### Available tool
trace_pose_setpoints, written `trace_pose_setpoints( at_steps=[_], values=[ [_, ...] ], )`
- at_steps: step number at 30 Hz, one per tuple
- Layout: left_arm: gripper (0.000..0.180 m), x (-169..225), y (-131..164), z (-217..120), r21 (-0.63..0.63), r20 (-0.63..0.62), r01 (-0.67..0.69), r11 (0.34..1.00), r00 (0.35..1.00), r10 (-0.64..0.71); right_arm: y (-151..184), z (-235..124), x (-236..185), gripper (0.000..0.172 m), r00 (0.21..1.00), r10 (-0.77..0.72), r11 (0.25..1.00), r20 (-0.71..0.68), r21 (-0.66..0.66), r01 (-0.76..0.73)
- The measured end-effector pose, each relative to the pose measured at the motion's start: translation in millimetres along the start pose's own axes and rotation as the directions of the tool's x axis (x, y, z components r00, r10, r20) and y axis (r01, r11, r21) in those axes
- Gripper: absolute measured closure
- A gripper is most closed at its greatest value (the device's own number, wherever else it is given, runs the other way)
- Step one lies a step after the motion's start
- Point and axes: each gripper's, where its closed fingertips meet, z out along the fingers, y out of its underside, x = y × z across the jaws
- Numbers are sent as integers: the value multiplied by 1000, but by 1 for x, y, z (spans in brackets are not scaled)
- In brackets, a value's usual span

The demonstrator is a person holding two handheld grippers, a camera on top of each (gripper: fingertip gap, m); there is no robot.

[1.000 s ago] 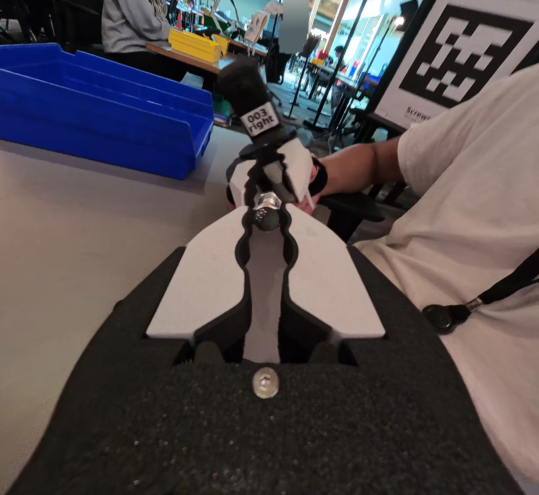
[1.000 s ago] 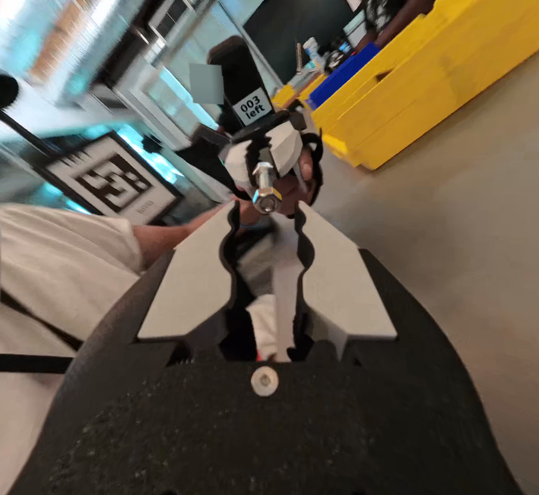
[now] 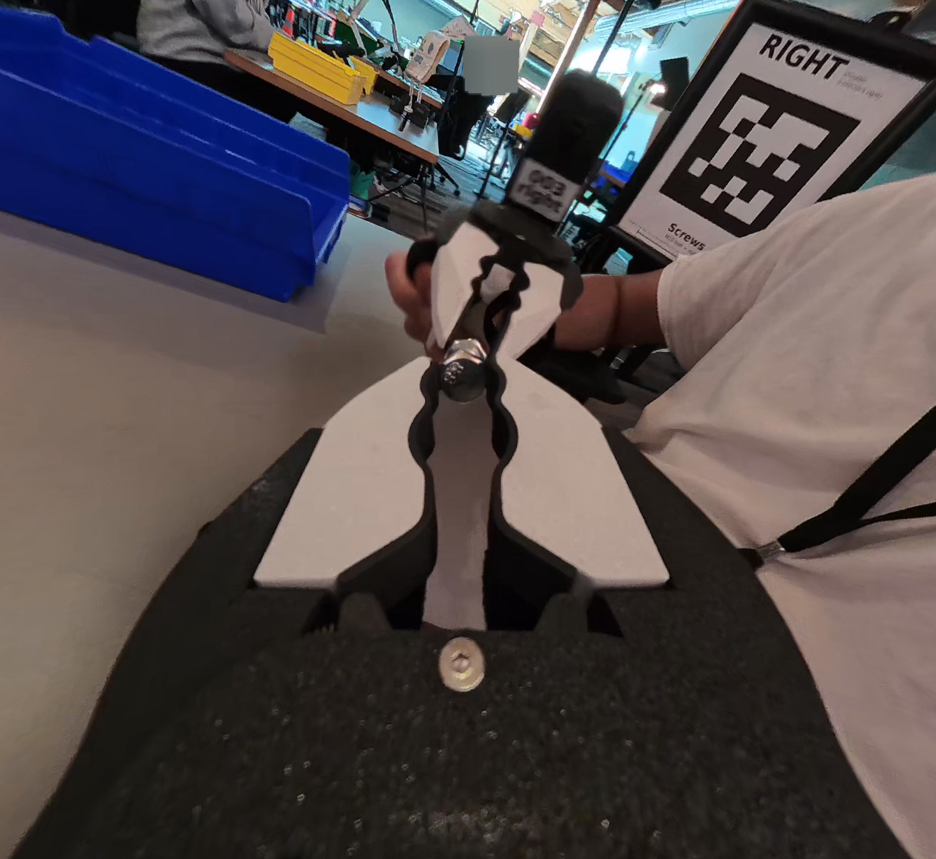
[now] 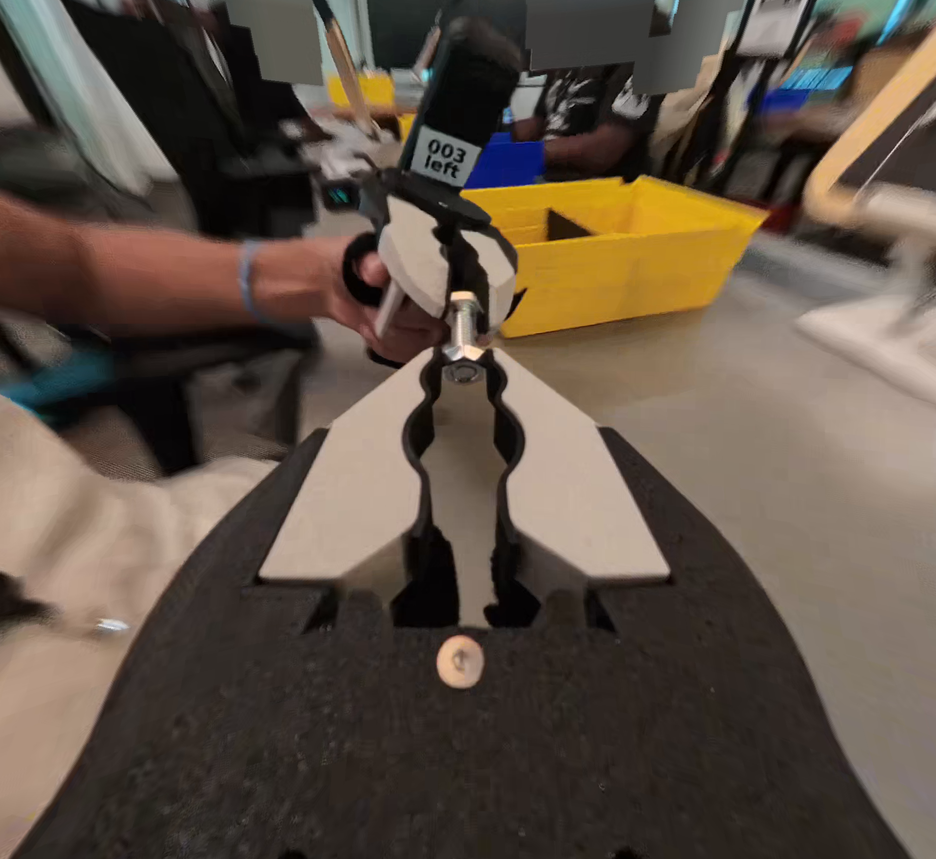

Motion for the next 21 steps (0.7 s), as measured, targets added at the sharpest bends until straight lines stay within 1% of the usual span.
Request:
trace_pose_setpoints(
  at_steps=[1,2,3,4,5,6,7,8,9,10,11,12,13,14,15,16,17,18,19,20,21],
  values=[
    [163,0,-1,0,4,11,-21,1000,1000,21,1,1,1,155,985,165,986,52,10,-166],
    [163,0,-2,-1,9,18,-38,999,999,38,2,2,1,155,940,325,944,108,19,-329],
    [163,0,-4,-1,19,20,-54,998,998,53,2,3,0,155,860,479,872,173,19,-489],
    [163,1,-5,-1,27,19,-65,998,998,64,2,4,-1,155,750,617,772,241,2,-636],
    [163,2,-6,-1,31,23,-76,997,997,76,-1,3,0,155,617,723,653,310,-14,-758],
    [163,3,-7,-1,33,28,-88,996,996,87,-2,2,1,155,509,779,558,366,-36,-829],
    [163,3,-7,0,30,32,-95,995,995,94,-1,2,1,155,470,791,528,391,-51,-848],
    [163,3,-7,0,26,36,-95,995,995,94,-1,2,1,155,486,783,541,388,-40,-840],
    [163,2,-7,0,27,38,-88,996,995,87,-1,1,2,155,536,760,582,367,-18,-813],
    [163,2,-8,0,39,36,-75,996,997,73,-3,1,2,152,605,719,642,342,10,-767],
    [163,1,-10,-1,56,32,-56,997,998,54,-6,0,3,142,693,654,717,303,43,-696],
    [163,0,-12,-2,72,36,-34,997,999,32,-5,1,5,133,799,556,811,229,63,-582],
    [163,-3,-14,-3,87,40,-11,996,999,8,-3,1,7,125,903,408,906,133,63,-418],
    [163,-4,-16,-4,105,37,18,994,999,-22,0,2,11,119,980,200,979,20,35,-201],
    [163,-6,-19,-5,126,35,54,991,998,-59,3,1,14,117,994,-57,998,-90,-27,55],
    [163,-8,-20,-5,143,29,97,985,994,-102,4,0,17,115,932,-316,948,-179,-111,300],
    [163,-10,-20,-6,154,15,142,978,989,-146,2,-1,18,115,804,-544,838,-239,-193,510],
    [163,-11,-19,-5,163,1,181,970,983,-184,-2,-2,18,117,630,-728,685,-270,-267,678],
    [163,-12,-19,-5,170,-13,213,962,977,-214,-3,-2,15,119,433,-860,505,-269,-339,794],
    [163,-12,-17,-4,168,-35,244,955,970,-241,-3,-2,13,122,249,-935,334,-253,-390,858],
    [163,-10,-15,-3,156,-65,272,950,962,-265,-3,-1,10,127,110,-964,206,-243,-415,886]
  ],
)
